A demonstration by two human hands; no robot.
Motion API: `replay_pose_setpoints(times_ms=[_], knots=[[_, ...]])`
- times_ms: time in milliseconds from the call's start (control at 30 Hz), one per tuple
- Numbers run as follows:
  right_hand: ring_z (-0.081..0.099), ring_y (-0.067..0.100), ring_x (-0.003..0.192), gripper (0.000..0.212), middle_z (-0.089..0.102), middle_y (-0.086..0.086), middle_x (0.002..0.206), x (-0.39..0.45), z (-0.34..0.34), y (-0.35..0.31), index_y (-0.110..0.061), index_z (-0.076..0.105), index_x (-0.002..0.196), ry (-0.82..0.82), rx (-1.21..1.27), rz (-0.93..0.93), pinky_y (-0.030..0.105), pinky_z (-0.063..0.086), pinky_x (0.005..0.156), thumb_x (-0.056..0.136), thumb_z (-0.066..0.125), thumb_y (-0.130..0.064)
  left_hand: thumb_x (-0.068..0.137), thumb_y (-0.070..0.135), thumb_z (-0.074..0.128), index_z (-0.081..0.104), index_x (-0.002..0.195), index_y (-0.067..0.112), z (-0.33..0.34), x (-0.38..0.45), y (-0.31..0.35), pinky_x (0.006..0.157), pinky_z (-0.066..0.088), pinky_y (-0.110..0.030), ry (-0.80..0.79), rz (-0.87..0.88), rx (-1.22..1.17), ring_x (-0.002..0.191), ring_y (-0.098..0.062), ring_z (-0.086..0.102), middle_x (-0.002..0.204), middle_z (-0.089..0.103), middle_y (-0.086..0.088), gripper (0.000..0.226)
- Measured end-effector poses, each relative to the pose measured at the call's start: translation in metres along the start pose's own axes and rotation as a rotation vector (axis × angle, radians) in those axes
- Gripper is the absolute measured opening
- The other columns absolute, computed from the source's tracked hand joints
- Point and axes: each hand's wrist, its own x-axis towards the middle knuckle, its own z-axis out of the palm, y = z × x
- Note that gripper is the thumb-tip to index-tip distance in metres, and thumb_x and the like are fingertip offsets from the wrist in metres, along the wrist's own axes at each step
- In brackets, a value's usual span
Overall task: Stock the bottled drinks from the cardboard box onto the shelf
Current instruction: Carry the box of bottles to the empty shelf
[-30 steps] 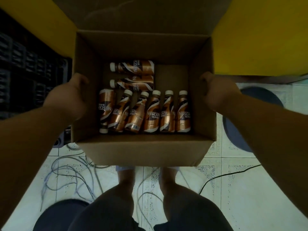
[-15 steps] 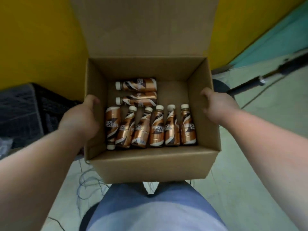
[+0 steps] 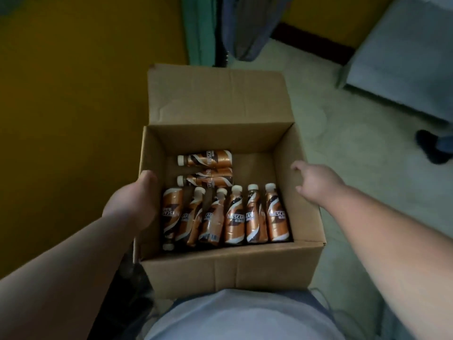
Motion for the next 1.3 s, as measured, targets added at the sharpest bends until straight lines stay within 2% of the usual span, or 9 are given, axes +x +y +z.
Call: replay_pose_setpoints(times_ms=[133, 367, 500, 600, 700, 767, 1000, 1167, 1300], knots=[[0.064, 0.032, 0.092, 0.057, 0.067, 0.014, 0.099, -0.042, -0.003, 0.095, -0.025, 0.048, 0.133, 0.032, 0.094, 0.182, 0.027, 0.044, 0.068, 0.080, 0.068, -0.016, 0.079, -0.001, 0.055, 0.030, 0.133, 0.035, 0.004, 0.002, 0.101, 0.049, 0.055, -0.036, -0.029, 0.189, 0.115, 0.060, -0.018, 0.057, 0.073, 0.057, -0.001, 0.069], [0.061, 0.025, 0.075, 0.056, 0.056, 0.002, 0.075, -0.103, -0.013, 0.253, -0.029, 0.044, 0.134, 0.054, 0.195, 0.479, 0.030, 0.047, 0.059, 0.084, 0.065, -0.011, 0.083, 0.003, 0.060, 0.032, 0.135, 0.034, 0.041, -0.011, 0.279, 0.043, 0.044, -0.025, -0.086, 0.457, 0.155, 0.058, -0.013, 0.058, 0.075, 0.057, 0.001, 0.066], [0.063, 0.029, 0.091, 0.057, 0.065, 0.012, 0.100, -0.128, -0.028, 0.329, -0.028, 0.043, 0.134, 0.041, 0.210, 0.600, 0.031, 0.046, 0.065, 0.084, 0.059, -0.007, 0.085, 0.002, 0.057, 0.032, 0.134, 0.034, 0.059, -0.007, 0.375, 0.052, 0.049, -0.028, -0.141, 0.603, 0.212, 0.061, -0.014, 0.060, 0.075, 0.058, 0.001, 0.064], [0.060, 0.029, 0.098, 0.050, 0.061, 0.012, 0.112, -0.142, -0.033, 0.372, -0.027, 0.044, 0.131, 0.037, 0.263, 0.722, 0.036, 0.052, 0.077, 0.087, 0.054, -0.007, 0.084, 0.000, 0.055, 0.033, 0.133, 0.033, 0.069, 0.003, 0.449, 0.055, 0.048, -0.030, -0.159, 0.736, 0.267, 0.062, -0.014, 0.057, 0.075, 0.056, 0.002, 0.063], [0.057, 0.024, 0.090, 0.042, 0.059, 0.008, 0.107, -0.146, -0.036, 0.409, -0.022, 0.044, 0.126, 0.032, 0.315, 0.807, 0.033, 0.049, 0.074, 0.089, 0.059, -0.010, 0.082, 0.004, 0.058, 0.035, 0.131, 0.034, 0.080, 0.020, 0.526, 0.059, 0.052, -0.036, -0.136, 0.874, 0.341, 0.065, -0.019, 0.057, 0.075, 0.054, 0.001, 0.062], [0.057, 0.024, 0.090, 0.048, 0.058, 0.008, 0.106, -0.146, -0.040, 0.432, -0.019, 0.043, 0.129, 0.035, 0.370, 0.875, 0.031, 0.048, 0.072, 0.087, 0.063, -0.010, 0.080, 0.006, 0.058, 0.035, 0.130, 0.034, 0.087, 0.033, 0.582, 0.063, 0.056, -0.038, -0.159, 0.967, 0.384, 0.068, -0.023, 0.060, 0.081, 0.061, -0.004, 0.062], [0.060, 0.030, 0.099, 0.056, 0.058, 0.016, 0.118, -0.140, -0.062, 0.507, -0.025, 0.036, 0.140, 0.160, 0.559, 1.190, 0.032, 0.049, 0.069, 0.090, 0.057, -0.011, 0.085, 0.006, 0.057, 0.031, 0.135, 0.033, 0.105, 0.051, 0.790, 0.049, 0.045, -0.031, -0.136, 1.255, 0.555, 0.060, -0.017, 0.056, 0.077, 0.058, -0.002, 0.063], [0.061, 0.030, 0.100, 0.058, 0.059, 0.014, 0.117, -0.156, -0.064, 0.574, -0.025, 0.037, 0.139, 0.233, 0.661, 1.360, 0.031, 0.046, 0.068, 0.089, 0.059, -0.010, 0.089, 0.013, 0.054, 0.030, 0.138, 0.033, 0.129, 0.018, 0.924, 0.058, 0.045, -0.032, -0.157, 1.435, 0.648, 0.073, -0.019, 0.057, 0.102, 0.064, -0.009, 0.058], [0.061, 0.029, 0.100, 0.058, 0.059, 0.014, 0.118, -0.170, -0.058, 0.662, -0.025, 0.038, 0.140, 0.228, 0.665, 1.394, 0.031, 0.049, 0.070, 0.089, 0.059, -0.009, 0.089, 0.013, 0.052, 0.028, 0.134, 0.036, 0.178, -0.015, 1.017, 0.064, 0.051, -0.036, -0.212, 1.456, 0.716, 0.080, -0.020, 0.059, 0.107, 0.060, -0.010, 0.056]])
